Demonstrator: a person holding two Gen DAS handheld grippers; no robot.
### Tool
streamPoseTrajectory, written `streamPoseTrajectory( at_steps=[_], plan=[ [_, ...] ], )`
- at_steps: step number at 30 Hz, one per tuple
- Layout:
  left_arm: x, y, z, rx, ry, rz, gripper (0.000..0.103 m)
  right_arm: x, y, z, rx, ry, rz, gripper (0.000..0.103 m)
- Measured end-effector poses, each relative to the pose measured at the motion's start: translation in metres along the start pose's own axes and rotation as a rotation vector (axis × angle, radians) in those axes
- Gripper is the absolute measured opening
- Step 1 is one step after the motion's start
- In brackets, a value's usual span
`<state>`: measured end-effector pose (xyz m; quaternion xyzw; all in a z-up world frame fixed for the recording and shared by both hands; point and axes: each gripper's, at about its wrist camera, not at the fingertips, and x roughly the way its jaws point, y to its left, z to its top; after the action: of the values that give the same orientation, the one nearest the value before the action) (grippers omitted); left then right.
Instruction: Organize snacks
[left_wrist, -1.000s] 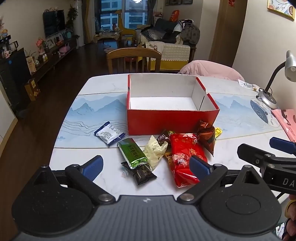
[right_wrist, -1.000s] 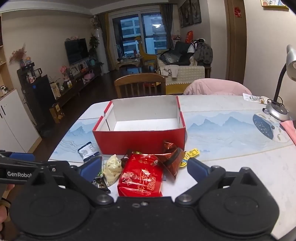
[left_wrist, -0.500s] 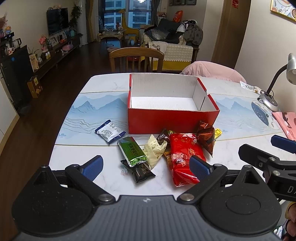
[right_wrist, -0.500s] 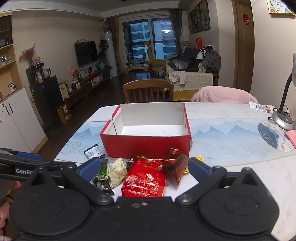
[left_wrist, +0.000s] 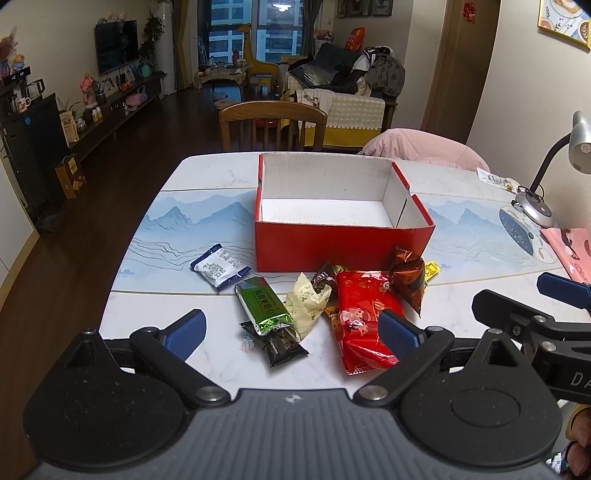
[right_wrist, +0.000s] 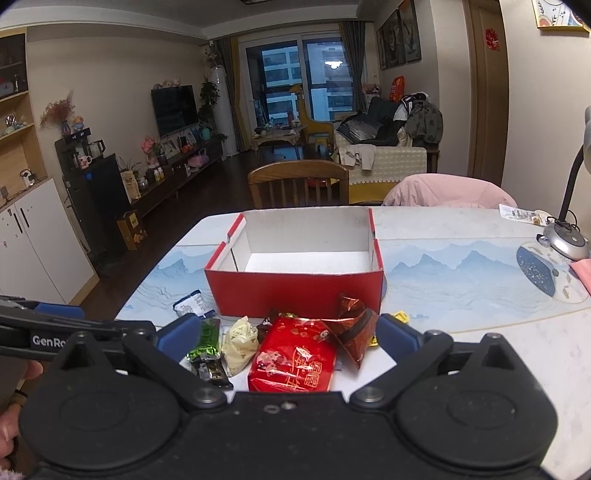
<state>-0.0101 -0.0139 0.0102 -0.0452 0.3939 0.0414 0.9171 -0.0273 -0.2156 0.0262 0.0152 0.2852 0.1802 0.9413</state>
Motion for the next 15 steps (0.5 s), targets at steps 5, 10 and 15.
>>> streamPoseTrajectory(
  at_steps=[5, 10, 15],
  plan=[
    [-0.0015, -0.0017, 0.001, 0.002, 0.002, -0.005, 0.1, -0.0005, 0.0007, 0.0001, 0.001, 0.004, 0.003, 0.102],
    [-0.0019, -0.002, 0.0006, 0.0, 0.001, -0.005, 0.1, -0.0014, 0.0021, 0.0014, 0.005, 0.015, 0.027, 0.102],
    [-0.0019, -0.0026, 0.0007, 0.001, 0.003, -0.008, 0.1, -0.0016, 0.0014, 0.0016, 0.005, 0.016, 0.03, 0.102]
  ],
)
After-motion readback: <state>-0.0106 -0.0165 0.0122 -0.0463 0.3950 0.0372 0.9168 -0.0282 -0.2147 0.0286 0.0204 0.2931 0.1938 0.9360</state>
